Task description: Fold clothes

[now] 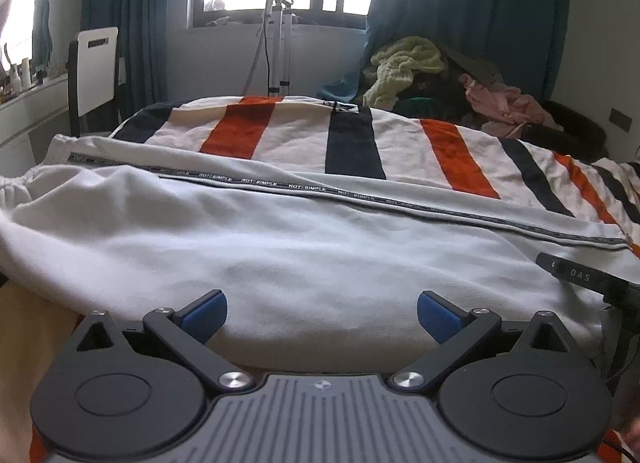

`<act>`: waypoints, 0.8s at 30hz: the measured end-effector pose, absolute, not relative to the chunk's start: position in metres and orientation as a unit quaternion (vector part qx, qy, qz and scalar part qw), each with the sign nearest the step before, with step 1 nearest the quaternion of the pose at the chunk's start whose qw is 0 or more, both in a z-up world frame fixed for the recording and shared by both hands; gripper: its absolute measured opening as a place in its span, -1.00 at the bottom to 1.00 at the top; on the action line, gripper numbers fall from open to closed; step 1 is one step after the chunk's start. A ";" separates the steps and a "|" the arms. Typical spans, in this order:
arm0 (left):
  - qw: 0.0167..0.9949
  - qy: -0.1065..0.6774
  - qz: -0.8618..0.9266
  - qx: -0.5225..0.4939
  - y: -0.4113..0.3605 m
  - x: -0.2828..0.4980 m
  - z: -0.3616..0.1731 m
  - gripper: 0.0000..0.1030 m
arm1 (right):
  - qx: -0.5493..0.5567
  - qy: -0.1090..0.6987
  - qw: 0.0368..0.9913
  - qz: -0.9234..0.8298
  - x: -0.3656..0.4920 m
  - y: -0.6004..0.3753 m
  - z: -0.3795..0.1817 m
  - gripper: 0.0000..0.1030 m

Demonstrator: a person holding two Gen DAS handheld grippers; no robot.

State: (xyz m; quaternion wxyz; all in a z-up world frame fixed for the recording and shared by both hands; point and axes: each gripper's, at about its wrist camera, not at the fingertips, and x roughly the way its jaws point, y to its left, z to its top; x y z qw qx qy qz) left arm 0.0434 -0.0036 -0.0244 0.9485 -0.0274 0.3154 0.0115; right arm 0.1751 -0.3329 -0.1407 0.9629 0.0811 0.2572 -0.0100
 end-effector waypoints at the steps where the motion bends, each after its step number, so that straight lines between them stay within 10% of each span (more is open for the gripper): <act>1: 0.949 0.315 0.012 -0.027 -0.004 0.044 -0.025 0.98 | 0.077 0.259 0.963 -0.010 0.176 -0.332 -0.141 1.00; 24: 0.956 0.293 0.021 -0.008 -0.003 0.037 -0.026 0.98 | 0.231 0.255 0.938 -0.043 0.126 -0.369 -0.106 0.99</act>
